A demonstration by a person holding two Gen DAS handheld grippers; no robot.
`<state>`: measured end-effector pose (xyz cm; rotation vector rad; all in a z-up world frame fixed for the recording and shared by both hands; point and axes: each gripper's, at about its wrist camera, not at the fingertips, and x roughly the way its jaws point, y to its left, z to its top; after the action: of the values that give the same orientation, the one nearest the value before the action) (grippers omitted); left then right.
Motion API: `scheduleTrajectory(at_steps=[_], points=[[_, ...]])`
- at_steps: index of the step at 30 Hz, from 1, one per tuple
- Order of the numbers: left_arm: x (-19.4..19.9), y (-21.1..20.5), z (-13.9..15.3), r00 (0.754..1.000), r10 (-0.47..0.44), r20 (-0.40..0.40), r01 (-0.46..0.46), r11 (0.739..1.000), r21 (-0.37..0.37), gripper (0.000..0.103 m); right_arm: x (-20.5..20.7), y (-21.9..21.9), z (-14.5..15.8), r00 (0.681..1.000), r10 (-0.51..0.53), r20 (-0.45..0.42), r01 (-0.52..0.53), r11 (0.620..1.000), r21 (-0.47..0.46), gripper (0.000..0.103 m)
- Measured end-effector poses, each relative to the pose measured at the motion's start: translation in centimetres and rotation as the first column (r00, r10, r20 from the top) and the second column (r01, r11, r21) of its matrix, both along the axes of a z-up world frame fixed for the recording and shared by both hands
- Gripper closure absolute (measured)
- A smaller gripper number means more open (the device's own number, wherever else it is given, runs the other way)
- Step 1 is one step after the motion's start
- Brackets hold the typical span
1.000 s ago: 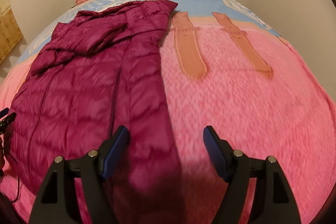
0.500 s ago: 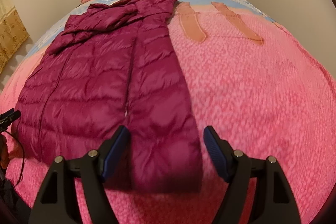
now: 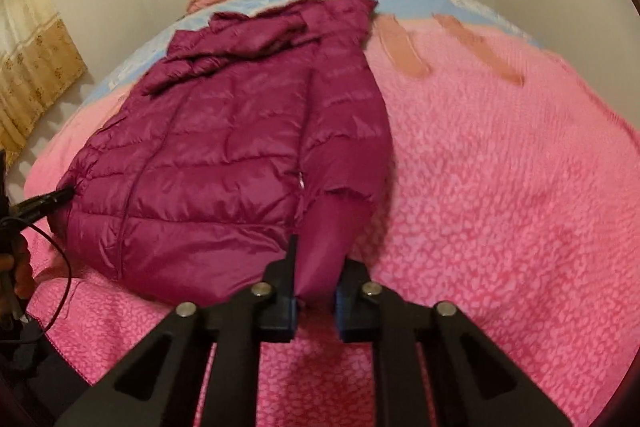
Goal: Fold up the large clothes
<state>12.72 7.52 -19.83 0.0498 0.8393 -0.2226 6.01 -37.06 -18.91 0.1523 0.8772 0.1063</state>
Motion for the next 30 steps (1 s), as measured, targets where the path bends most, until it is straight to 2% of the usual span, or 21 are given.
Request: scheduleTrajectory(at_steps=[4, 9, 13, 18, 22, 26, 30], points=[[-1.1, -0.2, 3.1, 0.995, -0.032, 0.094, 0.032, 0.999, 0.003, 0.099, -1.1, -0.1, 2.2, 0.997, -0.004, 0.074, 0.001, 0.999, 0.044, 0.09], [-2.5, 1.4, 7.9, 0.983, -0.043, 0.18, 0.057, 0.996, -0.073, 0.1, -2.6, -0.1, 6.7, 0.981, -0.001, 0.192, -0.013, 0.997, 0.073, 0.091], [-4.1, 3.5, 11.7, 0.97, -0.037, 0.24, 0.067, 0.991, -0.12, 0.1, -4.2, 0.1, 11.3, 0.956, 0.018, 0.293, -0.042, 0.996, 0.075, 0.092], [-5.6, 5.1, 14.9, 0.942, -0.026, 0.336, 0.063, 0.993, -0.1, 0.1, -5.8, 0.4, 15.5, 0.912, 0.041, 0.408, -0.072, 0.995, 0.061, 0.092], [-2.6, 4.2, 14.5, 0.926, -0.022, 0.377, 0.042, 0.998, -0.046, 0.1, -3.2, 0.9, 15.9, 0.897, 0.049, 0.438, -0.069, 0.997, 0.029, 0.093], [3.7, 2.1, 13.9, 0.925, -0.004, 0.379, 0.016, 0.999, -0.028, 0.1, 1.6, 1.1, 15.5, 0.903, 0.016, 0.43, -0.029, 0.999, 0.024, 0.093], [9.7, 0.5, 13.6, 0.937, 0.01, 0.35, 0.005, 0.999, -0.04, 0.1, 7.2, 0.6, 15.5, 0.91, -0.033, 0.413, 0.022, 0.999, 0.03, 0.093]])
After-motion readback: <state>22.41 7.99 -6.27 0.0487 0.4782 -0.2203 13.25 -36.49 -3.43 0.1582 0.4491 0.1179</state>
